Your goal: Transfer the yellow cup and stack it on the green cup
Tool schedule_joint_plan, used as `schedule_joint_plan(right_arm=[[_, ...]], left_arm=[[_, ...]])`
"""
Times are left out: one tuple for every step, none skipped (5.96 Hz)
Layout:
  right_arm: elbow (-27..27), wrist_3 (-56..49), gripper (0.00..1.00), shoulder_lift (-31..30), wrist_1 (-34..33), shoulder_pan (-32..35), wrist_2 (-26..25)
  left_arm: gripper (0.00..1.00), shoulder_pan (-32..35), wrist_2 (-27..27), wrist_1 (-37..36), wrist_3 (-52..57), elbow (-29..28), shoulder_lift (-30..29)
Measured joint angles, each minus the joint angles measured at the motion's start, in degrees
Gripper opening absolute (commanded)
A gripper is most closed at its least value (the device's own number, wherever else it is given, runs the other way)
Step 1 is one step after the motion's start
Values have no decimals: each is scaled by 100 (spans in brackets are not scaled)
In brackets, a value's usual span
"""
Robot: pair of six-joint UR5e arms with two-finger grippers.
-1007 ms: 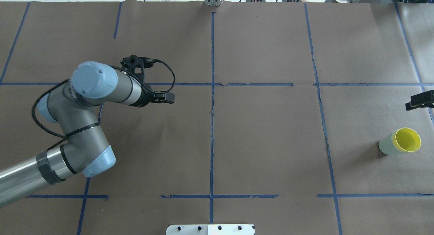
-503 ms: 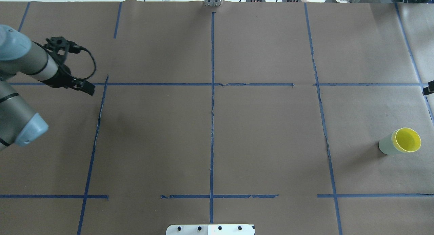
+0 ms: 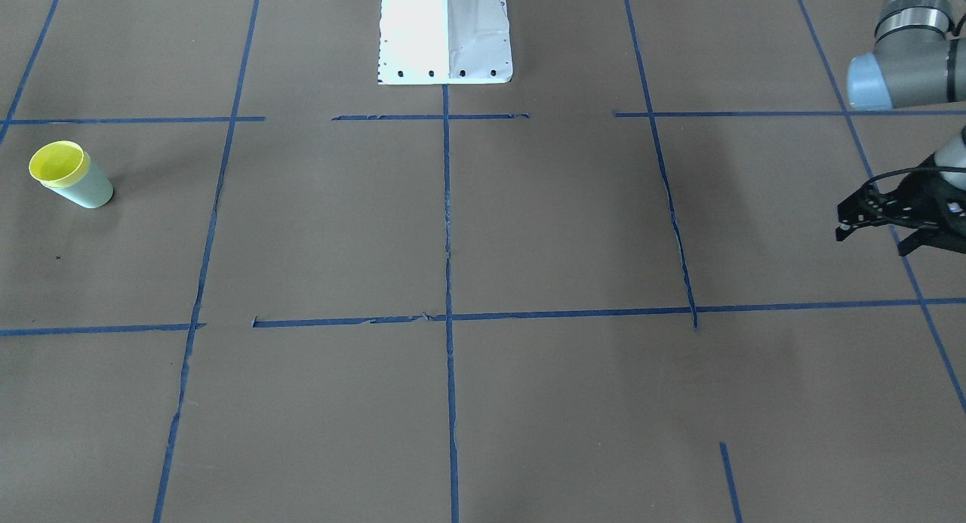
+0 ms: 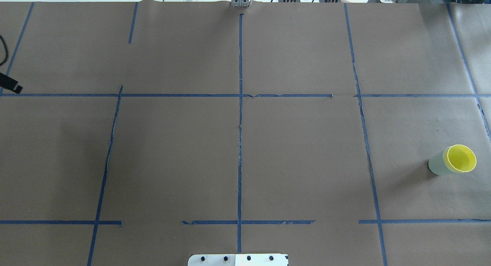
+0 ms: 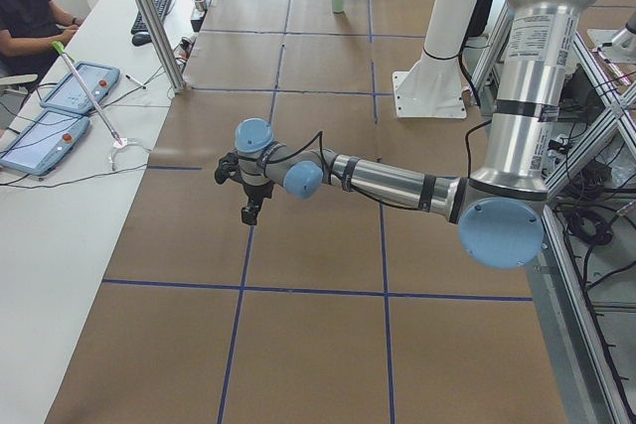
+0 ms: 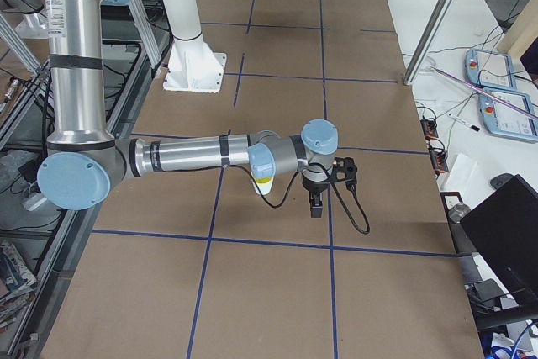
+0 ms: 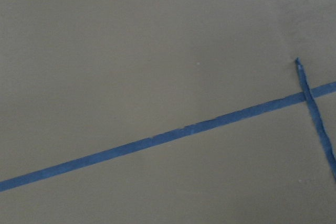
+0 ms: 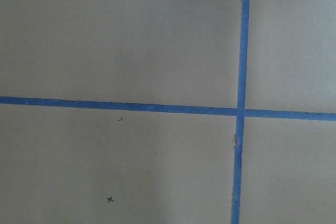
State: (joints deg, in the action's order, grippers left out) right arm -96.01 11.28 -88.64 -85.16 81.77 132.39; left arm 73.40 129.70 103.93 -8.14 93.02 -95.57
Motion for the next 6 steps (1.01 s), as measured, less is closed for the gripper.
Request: schedule_joint_plan(right_arm=[[29, -503, 100, 208, -583, 175, 7], [51, -762, 100, 246, -849, 263, 15], [105, -830, 100, 143, -913, 281, 30], [137, -837, 100, 33, -906, 280, 104], [124, -834, 100, -40, -900, 279, 188], [116, -825, 100, -146, -884, 279, 201]], left_arm=[[99, 579, 41, -718, 988, 5, 27], [100, 1036, 192, -1341, 1611, 12, 48], [100, 1291, 501, -1734, 1803, 60, 242], [100, 1373, 717, -1886, 1681, 120, 511], [100, 1397, 811, -1931, 1310, 154, 664], [100, 1402, 837, -1867, 995, 230, 868]])
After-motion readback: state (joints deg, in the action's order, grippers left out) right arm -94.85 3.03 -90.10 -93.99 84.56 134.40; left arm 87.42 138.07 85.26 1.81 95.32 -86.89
